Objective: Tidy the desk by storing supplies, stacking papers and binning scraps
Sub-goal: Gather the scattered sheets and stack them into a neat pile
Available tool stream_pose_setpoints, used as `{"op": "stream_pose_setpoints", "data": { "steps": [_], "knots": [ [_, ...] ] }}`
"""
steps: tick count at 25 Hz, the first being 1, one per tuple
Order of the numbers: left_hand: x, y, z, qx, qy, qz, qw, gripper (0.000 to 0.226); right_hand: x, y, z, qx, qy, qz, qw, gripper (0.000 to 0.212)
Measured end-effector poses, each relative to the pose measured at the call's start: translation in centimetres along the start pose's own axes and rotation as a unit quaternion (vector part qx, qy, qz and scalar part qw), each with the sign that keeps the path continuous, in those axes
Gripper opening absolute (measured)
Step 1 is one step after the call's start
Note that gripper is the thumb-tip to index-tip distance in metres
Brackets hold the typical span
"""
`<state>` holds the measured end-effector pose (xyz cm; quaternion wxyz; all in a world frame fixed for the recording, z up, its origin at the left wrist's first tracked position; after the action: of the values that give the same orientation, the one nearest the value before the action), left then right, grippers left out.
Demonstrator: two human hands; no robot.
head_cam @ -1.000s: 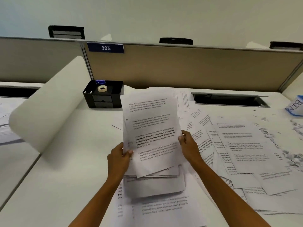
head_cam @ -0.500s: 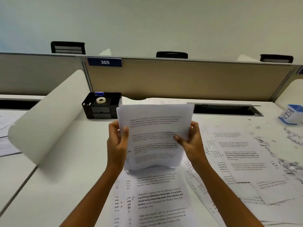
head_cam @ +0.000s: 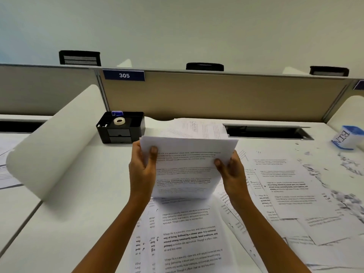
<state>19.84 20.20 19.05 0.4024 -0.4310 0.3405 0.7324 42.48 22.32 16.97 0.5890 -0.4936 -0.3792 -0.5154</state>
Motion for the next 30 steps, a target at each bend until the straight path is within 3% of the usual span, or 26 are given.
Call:
{"op": "stream_pose_setpoints", "data": {
  "steps": [7,12,17,22,24,27,30],
  "knots": [
    [0.6,0.7,-1.2,0.001,-0.015,0.03,0.999,0.028,-0.4,0.1,-0.4,-0.036,0.007,-0.005,0.999,0.018],
    [3.4,0.5,-2.8,0.066,0.028,0.091,0.993,0.017,-3.5,0.7,-1.8,-0.052,-0.034,-0.059,0.996,0.018],
    [3.8,1.2,-4.0,0.03,0.028,0.093,0.995,0.016,-3.7,0.9,-3.0,-0.061,-0.002,-0.03,0.998,0.016],
    [6.2,1.6,-5.9,0.075,0.085,0.168,0.979,0.014,-5.7,1.2,-4.9,-0.055,0.016,-0.192,0.98,0.013],
    [6.5,2.0,-6.0,0.098,0.1,0.185,0.973,0.011,-5.3,1.5,-4.9,-0.061,0.064,-0.236,0.968,0.004],
    [7.2,2.7,-6.2,0.11,0.141,0.174,0.968,0.018,-4.5,2.7,-4.9,-0.095,0.11,-0.269,0.952,0.008],
    [9.0,4.2,-7.4,0.063,0.241,0.129,0.96,0.029,-5.0,4.8,-5.3,-0.137,0.016,-0.258,0.956,0.015]
  ]
}}
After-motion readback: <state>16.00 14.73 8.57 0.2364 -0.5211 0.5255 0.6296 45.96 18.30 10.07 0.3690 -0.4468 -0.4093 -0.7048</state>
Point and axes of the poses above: each hand's wrist, its own z-axis towards the middle knuckle, its own y-axis out of the back of the hand, x = y × z, the point moved 4 cm from there along z, towards the middle knuckle, and after that the axes turned 7 degrees about z, right-handed, at the moved point
